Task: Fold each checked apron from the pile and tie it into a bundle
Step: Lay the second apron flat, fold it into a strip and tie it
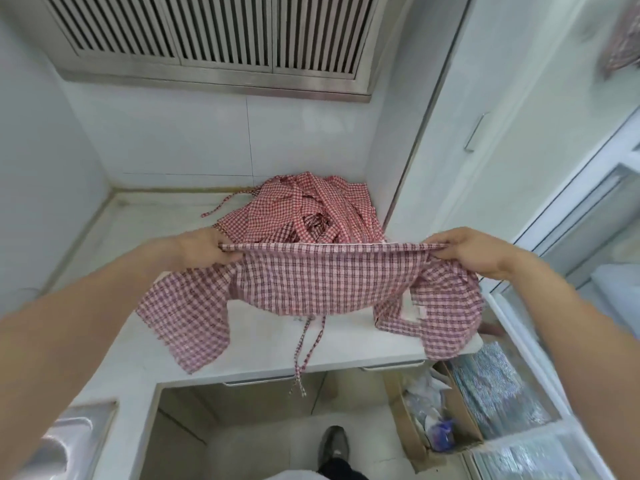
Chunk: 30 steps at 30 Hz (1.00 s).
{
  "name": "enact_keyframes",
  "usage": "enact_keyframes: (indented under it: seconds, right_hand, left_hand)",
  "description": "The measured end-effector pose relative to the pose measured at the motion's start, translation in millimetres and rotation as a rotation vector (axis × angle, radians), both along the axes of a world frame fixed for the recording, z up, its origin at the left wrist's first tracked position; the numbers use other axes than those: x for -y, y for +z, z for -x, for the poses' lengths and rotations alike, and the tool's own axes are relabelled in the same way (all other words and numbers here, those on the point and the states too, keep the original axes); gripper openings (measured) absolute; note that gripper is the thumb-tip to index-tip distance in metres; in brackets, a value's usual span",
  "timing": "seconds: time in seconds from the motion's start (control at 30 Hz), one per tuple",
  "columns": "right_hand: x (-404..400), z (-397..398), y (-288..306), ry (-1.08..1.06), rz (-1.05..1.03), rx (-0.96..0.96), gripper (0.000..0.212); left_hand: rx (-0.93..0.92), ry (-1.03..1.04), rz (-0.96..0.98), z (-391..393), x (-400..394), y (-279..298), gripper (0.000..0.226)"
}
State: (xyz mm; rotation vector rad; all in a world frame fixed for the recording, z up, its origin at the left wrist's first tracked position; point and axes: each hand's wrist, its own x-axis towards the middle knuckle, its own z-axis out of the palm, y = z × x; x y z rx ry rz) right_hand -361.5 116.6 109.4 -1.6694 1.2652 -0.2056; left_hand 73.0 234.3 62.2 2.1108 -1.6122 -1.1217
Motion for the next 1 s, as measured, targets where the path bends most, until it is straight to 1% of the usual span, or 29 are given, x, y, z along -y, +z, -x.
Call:
enact_keyframes:
  seconds: [0.1,0.17,0.23,0.33,0.4,0.43,0.47,0.53,0.63,0.67,0.7,0.73,0.8,0.87,0.93,1.0]
  right_hand:
    - [-8,11,3,0.131,-0.207,-0.217,0.021]
    - [-17,11,-3,0.174,-0.335,-0.368,0.016]
    - [-20,9,-12,0.116,-0.424,-0.450,0.016]
    - [-19,3,-24,0.022,-0.544,-0.479,0.024]
    - [-17,-2,-30,-0.003,-0.599,-0.477,0.035]
    - [-17,-4,-33,-0.001,-0.613,-0.483,0.036]
    - [-14,-9,-38,0.009,-0.600,-0.517,0.031]
    - [-7,-18,-49,0.015,-0.505,-0.575,0.024]
    - [13,-30,-76,0.007,-0.374,-0.582,0.019]
    - [18,-34,-83,0.031,-0.338,-0.593,0.022]
    - [23,-38,-91,0.066,-0.306,-0.606,0.029]
    - [28,-42,-98,0.115,-0.276,-0.628,0.036]
    - [39,-45,-112,0.188,-0.215,-0.657,0.043]
    - [51,-47,-124,0.164,-0.182,-0.656,0.046]
    - [66,-48,-131,0.177,-0.155,-0.656,0.042]
    - [78,-44,-139,0.233,-0.118,-0.673,0.034]
  left_hand:
    - [-0.017,-0.074,-0.304,-11,-5,1,0.030]
    - [-0.050,-0.109,-0.477,-11,-11,-1,0.029]
    - [-0.077,-0.168,-0.614,-11,-15,-7,0.031]
    - [-0.105,-0.244,-0.746,-16,-21,-20,0.040]
    - [-0.117,-0.224,-0.756,-20,-21,-32,0.045]
    - [-0.094,-0.207,-0.738,-22,-20,-37,0.048]
    - [-0.044,-0.195,-0.711,-23,-20,-41,0.052]
    - [0.099,-0.192,-0.649,-26,-18,-51,0.064]
    - [0.290,-0.212,-0.591,-32,-12,-74,0.066]
    - [0.330,-0.219,-0.573,-33,-10,-83,0.067]
    - [0.361,-0.227,-0.556,-36,-7,-93,0.067]
    - [0.379,-0.233,-0.542,-38,-6,-103,0.065]
    - [0.420,-0.230,-0.533,-40,-4,-120,0.055]
    - [0.487,-0.190,-0.497,-43,-2,-132,0.046]
    - [0.528,-0.098,-0.450,-49,3,-143,0.039]
    - [0.579,-0.078,-0.462,-53,6,-149,0.037]
